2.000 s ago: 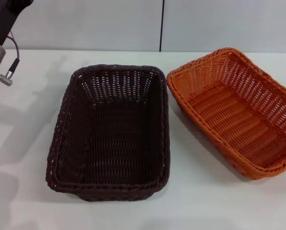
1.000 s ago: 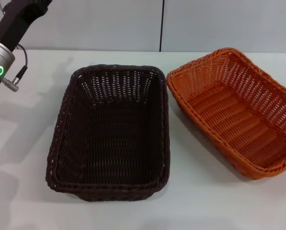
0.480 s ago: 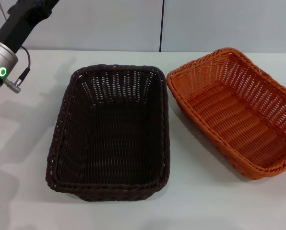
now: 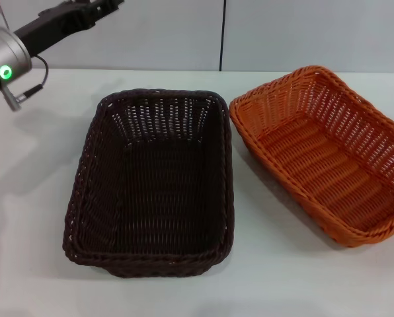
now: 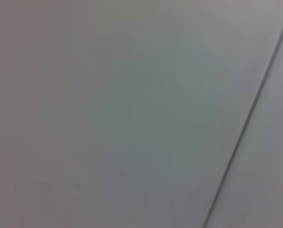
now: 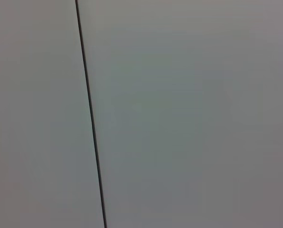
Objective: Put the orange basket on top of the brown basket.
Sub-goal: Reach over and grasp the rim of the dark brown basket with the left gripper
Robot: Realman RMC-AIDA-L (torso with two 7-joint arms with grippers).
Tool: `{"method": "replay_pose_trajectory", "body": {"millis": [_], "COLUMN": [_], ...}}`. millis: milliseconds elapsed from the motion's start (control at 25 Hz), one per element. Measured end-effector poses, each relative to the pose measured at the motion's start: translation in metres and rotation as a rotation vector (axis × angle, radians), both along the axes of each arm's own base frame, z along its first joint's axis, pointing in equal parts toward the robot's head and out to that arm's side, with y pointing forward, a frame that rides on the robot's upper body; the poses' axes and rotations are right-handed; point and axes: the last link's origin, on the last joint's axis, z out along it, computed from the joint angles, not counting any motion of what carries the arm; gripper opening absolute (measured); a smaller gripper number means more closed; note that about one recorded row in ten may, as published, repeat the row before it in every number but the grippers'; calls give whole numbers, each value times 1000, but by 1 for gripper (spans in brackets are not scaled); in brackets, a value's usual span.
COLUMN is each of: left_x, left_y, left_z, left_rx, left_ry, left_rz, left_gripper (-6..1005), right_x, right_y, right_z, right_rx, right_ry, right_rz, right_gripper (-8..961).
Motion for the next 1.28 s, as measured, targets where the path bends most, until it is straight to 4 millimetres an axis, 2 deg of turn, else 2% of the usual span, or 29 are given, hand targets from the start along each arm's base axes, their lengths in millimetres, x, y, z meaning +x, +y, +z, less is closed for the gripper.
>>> {"method": "replay_pose_trajectory", "body": {"millis": [200, 280, 320, 520, 600, 760, 1080, 1280], "left_x": [13, 13, 20, 30, 30, 27, 17, 15], "left_y": [8, 8, 4, -9, -19, -31, -43, -44], "left_z": [29, 29, 40, 48, 48, 38, 16, 13], "left_rx": [-221, -221, -409, -530, -569, -621, -674, -680], "left_ry": [118, 118, 226, 385, 491, 576, 577, 572], "left_rz": [52, 52, 150, 252, 366, 462, 505, 510], "left_gripper": [862, 862, 862, 862, 862, 862, 862, 862], "right_x": [5, 7, 8, 11, 11, 11, 8, 8], "right_y": [-3, -5, -6, -9, -10, -9, -4, -2], "right_z": [-1, -1, -1, 1, 1, 1, 6, 7], "right_rx": [-6, -7, -7, 1, 1, 2, 2, 0], "right_ry": [4, 4, 5, 6, 6, 6, -4, -6], "right_rz": [-18, -25, -27, -38, -38, -37, -28, -27], "right_gripper": [840, 840, 840, 840, 840, 840, 840, 839]}}
